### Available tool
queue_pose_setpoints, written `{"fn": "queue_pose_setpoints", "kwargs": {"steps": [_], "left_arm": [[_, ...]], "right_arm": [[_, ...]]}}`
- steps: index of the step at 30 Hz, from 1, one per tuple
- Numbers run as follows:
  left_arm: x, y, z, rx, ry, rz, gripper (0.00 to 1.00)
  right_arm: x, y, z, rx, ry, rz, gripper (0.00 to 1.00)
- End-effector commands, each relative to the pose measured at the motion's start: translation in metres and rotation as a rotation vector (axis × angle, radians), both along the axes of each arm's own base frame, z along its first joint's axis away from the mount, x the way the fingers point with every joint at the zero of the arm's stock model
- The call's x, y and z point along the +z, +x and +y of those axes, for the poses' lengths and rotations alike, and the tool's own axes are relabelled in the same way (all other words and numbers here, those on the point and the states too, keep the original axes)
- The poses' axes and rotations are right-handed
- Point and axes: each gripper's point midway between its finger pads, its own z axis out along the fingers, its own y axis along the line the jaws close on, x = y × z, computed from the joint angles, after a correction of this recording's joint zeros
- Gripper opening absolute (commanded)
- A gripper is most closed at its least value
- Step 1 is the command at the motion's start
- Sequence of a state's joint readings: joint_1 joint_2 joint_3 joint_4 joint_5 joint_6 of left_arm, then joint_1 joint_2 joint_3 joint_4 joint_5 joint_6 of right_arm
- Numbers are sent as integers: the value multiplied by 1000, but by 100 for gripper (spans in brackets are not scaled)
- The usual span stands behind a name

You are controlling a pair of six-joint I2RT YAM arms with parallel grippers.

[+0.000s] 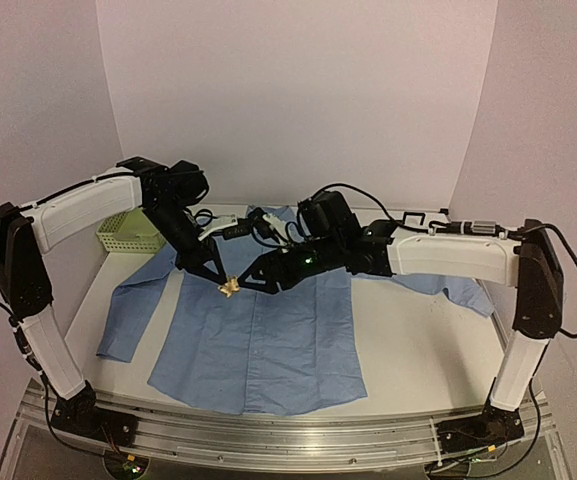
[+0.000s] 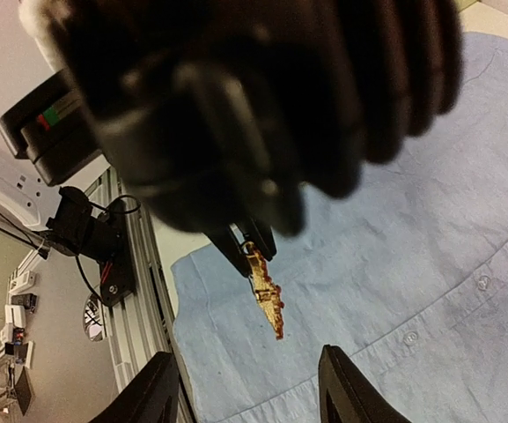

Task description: Pin the brooch onto the clothing

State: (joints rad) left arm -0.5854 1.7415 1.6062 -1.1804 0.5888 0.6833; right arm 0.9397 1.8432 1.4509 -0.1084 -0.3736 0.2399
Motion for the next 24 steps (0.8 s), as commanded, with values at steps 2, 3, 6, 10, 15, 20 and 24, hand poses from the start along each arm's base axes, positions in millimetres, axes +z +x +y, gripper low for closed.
{"fn": "queue_pose_setpoints", "kwargs": {"steps": [2, 3, 6, 10, 15, 20, 24], "left_arm": [[18, 0, -7, 8, -43, 22, 0], [18, 0, -8, 6, -46, 21, 0], [21, 0, -10, -2, -56, 18, 0], [19, -1, -8, -10, -51, 12, 0], [23, -1, -9, -14, -61, 5, 0], [31, 0, -13, -5, -92, 2, 0], [39, 5, -15, 29, -129, -27, 0]], "right_arm": [[6, -4, 19, 43, 105, -14, 47], [5, -3, 19, 43, 108, -13, 45], [-4, 0, 23, 34, 97, -4, 42], [-7, 4, 28, 35, 99, 0, 37], [-19, 6, 27, 20, 74, 5, 37], [-30, 5, 27, 15, 61, 37, 39], [-8, 4, 16, -24, 153, 3, 40]]}}
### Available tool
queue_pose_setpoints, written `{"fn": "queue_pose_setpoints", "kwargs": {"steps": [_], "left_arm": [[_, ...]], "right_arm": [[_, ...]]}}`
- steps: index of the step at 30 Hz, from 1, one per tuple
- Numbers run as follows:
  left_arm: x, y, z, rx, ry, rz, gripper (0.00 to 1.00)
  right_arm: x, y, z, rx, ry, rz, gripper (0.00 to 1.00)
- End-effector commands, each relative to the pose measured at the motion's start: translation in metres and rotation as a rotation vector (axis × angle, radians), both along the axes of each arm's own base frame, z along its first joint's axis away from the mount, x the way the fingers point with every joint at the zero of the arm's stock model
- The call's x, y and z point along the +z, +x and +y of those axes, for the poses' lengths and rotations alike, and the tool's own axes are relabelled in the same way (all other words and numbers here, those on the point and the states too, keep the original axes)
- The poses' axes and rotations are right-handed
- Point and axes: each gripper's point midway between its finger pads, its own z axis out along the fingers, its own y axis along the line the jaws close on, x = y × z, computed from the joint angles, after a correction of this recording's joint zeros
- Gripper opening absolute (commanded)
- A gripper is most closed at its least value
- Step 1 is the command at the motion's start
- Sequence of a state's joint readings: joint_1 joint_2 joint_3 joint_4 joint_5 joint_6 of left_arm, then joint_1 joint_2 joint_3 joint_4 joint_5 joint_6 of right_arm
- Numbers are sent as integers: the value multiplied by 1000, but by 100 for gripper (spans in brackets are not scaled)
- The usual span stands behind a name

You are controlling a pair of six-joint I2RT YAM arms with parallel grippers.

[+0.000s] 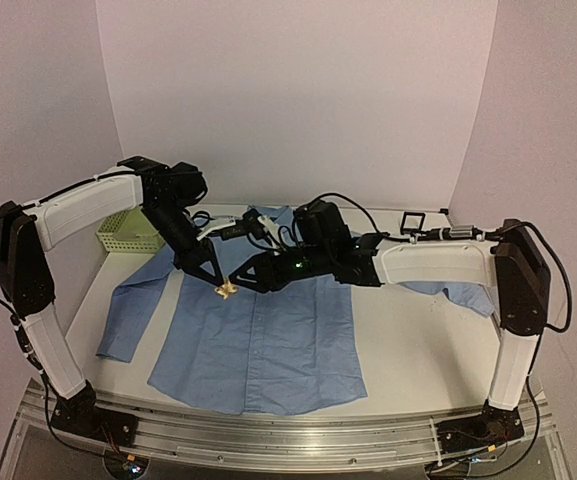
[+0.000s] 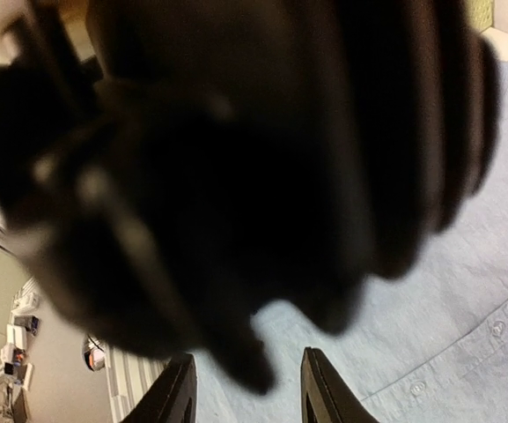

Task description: Pin the brooch onto the clothing

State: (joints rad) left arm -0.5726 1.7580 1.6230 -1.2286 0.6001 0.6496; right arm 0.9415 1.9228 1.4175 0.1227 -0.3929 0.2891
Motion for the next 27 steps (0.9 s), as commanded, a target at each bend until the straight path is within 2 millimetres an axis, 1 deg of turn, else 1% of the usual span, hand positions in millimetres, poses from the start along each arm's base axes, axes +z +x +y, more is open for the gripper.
{"fn": "queue_pose_setpoints", "kwargs": {"steps": [1, 3, 7, 12, 16, 21, 27], "left_arm": [[42, 6, -21, -2, -160, -103, 0], [44, 5, -22, -8, -183, -120, 0], [41, 4, -22, -28, -173, -106, 0], [44, 4, -24, -44, -178, -103, 0], [47, 3, -25, -51, -190, -106, 0], [51, 3, -26, -58, -200, -110, 0], [49, 1, -24, -68, -190, -108, 0]], "right_arm": [[9, -8, -12, -31, 78, 7, 41], [17, -10, -18, -43, 107, -14, 41], [26, -15, -19, -27, 128, -6, 43], [32, -15, -19, -25, 144, -11, 43], [30, -11, -17, -37, 146, -13, 42], [24, -6, -9, -43, 142, 2, 32], [27, -4, -5, -38, 149, -6, 20]]}}
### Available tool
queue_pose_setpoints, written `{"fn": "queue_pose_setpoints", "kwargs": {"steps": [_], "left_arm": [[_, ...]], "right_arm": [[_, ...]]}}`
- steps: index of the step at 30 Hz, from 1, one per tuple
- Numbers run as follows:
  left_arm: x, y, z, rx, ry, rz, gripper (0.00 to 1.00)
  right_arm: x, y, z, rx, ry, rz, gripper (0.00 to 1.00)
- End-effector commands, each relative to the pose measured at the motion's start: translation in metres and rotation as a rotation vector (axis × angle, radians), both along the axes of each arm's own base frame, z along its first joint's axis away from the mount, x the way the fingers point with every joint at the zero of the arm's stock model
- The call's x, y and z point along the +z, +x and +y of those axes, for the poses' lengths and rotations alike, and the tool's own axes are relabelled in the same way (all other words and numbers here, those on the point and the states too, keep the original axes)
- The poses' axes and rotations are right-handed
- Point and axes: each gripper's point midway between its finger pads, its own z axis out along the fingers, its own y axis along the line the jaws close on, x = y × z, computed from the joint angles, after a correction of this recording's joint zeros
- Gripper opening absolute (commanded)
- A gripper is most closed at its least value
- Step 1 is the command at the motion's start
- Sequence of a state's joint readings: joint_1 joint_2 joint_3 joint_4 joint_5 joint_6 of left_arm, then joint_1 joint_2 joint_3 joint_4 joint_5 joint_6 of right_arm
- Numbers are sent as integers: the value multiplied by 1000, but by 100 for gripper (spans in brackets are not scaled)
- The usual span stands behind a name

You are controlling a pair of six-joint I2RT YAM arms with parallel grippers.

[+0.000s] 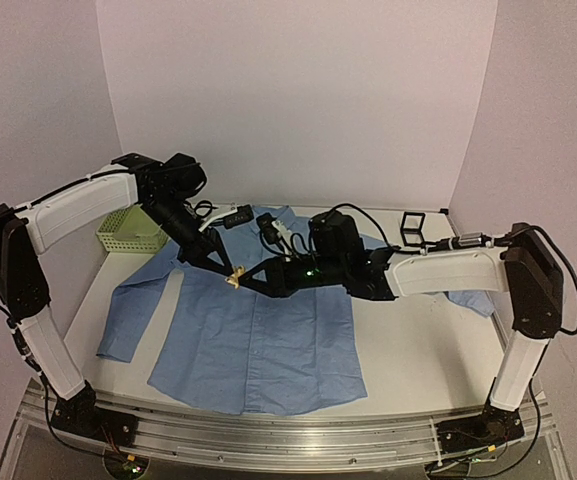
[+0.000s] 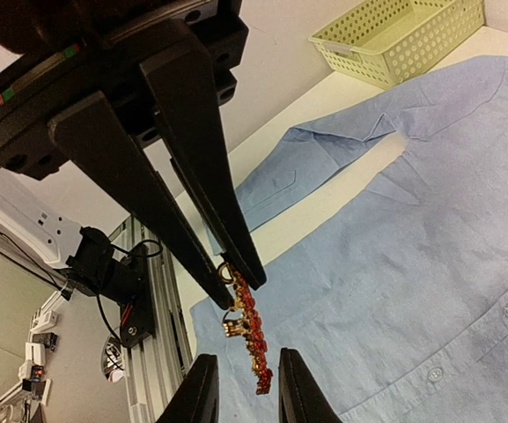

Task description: Pin the brooch onto the clothing

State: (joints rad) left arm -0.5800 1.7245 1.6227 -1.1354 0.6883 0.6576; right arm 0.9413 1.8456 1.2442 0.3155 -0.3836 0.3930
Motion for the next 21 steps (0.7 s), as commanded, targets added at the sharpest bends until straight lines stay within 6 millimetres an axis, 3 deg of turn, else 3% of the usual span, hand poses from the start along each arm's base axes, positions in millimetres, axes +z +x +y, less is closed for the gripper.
{"fn": "queue_pose_setpoints", "kwargs": {"steps": [1, 10, 11, 14, 17, 21], "left_arm": [[22, -1, -5, -29, -48, -44, 0], [28, -2, -8, -36, -73, -46, 0], [29, -1, -8, -30, -75, -49, 6], [35, 6, -8, 3, -84, -72, 40], [49, 20, -3, 64, -120, -102, 62], [87, 52, 17, 204, -271, -133, 70]], "right_arm": [[24, 5, 10, 8, 61, -44, 19], [20, 9, 10, -14, 56, -14, 0], [21, 10, 9, -22, 59, -9, 0], [28, 17, 3, -55, 73, 12, 0], [43, 26, -4, -90, 100, 14, 0], [72, 36, -13, -140, 154, -7, 0]]}}
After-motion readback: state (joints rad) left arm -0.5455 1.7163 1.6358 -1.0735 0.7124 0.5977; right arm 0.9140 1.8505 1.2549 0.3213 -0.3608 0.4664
